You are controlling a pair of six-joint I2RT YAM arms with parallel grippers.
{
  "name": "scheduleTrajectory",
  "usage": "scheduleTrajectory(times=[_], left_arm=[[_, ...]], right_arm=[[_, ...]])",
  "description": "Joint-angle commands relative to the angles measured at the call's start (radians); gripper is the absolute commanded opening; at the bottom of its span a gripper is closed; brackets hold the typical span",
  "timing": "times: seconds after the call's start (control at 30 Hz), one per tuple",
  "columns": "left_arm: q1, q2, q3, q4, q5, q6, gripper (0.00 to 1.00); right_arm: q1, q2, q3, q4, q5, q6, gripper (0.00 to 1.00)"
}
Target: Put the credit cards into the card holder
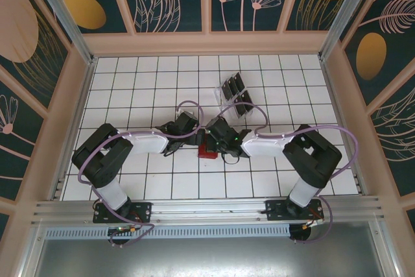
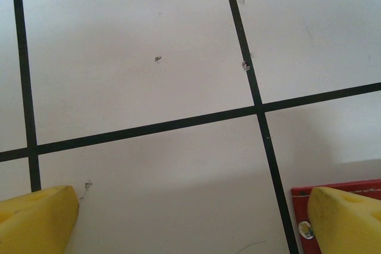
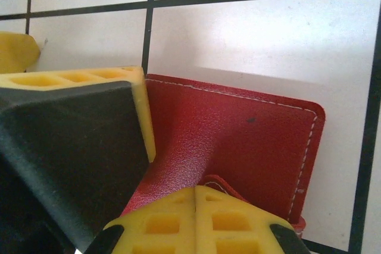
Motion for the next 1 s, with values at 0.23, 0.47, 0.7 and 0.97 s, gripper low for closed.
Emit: scheduleTrajectory(times=[0.23,0.47,0.7,0.97], left_arm=[[0.002,0.038,-0.03,-0.034,0.019,-0.002,0.98],[0.003,0.037,-0.033,-0.032,0.023,-0.007,0.98],[0.002,0.039,-0.036,-0.029,0.03,-0.006,0.99],[0.002,0.036,-0.036,-0.036,0.057,0.001,0.98]], right_arm=[[-0.057,0.003,-0.185,-0.012,-0.03,0.083,0.0],[-0.057,0.031,-0.218,0.008,-0.03,0.101,0.0],[-0.065,0.08,-0.258,0.024,-0.07,0.119,0.0],[-0.092,0.111,-0.208,-0.063,-0.084,0.061,0.0]])
